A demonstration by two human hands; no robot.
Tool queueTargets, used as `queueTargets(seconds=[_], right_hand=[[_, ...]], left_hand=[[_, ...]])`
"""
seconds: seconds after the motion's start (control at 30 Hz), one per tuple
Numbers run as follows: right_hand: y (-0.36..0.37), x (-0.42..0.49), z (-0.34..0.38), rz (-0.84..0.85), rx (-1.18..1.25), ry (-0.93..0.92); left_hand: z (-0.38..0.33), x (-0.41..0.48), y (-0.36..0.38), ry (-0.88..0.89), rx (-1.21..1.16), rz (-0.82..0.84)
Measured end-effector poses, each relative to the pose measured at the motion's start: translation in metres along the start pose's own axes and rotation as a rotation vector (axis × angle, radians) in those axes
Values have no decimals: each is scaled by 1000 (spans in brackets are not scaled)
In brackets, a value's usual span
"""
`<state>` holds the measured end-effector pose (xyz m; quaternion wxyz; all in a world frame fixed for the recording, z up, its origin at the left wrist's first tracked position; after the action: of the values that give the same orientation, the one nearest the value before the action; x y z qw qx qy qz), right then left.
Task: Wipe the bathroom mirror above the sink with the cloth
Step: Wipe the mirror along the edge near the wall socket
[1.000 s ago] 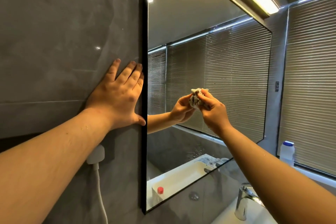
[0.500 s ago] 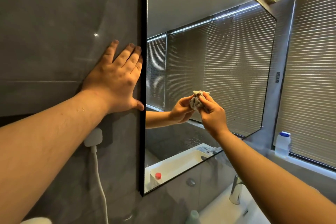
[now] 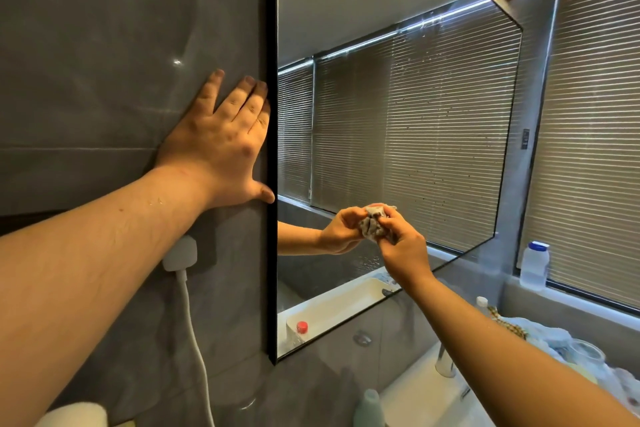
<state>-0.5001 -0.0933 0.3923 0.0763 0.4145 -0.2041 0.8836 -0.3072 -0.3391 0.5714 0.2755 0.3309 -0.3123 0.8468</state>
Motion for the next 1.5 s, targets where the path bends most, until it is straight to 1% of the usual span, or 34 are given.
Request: queueTargets(seconds=[0.27, 0.47, 0.63, 0.83, 1.03, 1.23, 1.37, 1.4, 1.5], right_hand=[[8, -23, -17, 8, -45, 88], [15, -41, -25, -31, 20, 142], [21, -62, -43, 0, 0, 180], [26, -84, -53, -29, 18, 233], [31, -103, -68, -24, 58, 342], [33, -109, -75, -51, 101, 398], [30, -106, -74, -119, 141, 369], [30, -106, -75, -150, 172, 387], [33, -102, -79, -289, 273, 569]], left_hand=[[0, -1, 1, 6, -17, -12], [-1, -1, 2, 6, -21, -23], [0, -1, 1, 6, -17, -39], [-1, -1, 2, 23, -23, -50], [0, -1, 3, 25, -18, -60], [-1, -2, 2, 38, -29, -74], [-1, -2, 1, 38, -25, -71], [0, -2, 1, 39, -26, -73], [0, -2, 0, 42, -39, -73]])
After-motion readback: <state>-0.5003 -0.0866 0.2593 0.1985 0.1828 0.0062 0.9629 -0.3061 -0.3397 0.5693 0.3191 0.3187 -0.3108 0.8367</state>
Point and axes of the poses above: each hand's wrist, its own x-axis towards the middle knuckle, its own y-axis out of the palm, z = x × y, the point moved 5 cm from there along x, towards the middle knuckle, and after that the axes turned 1 degree about -y, right-handed, at the moved point
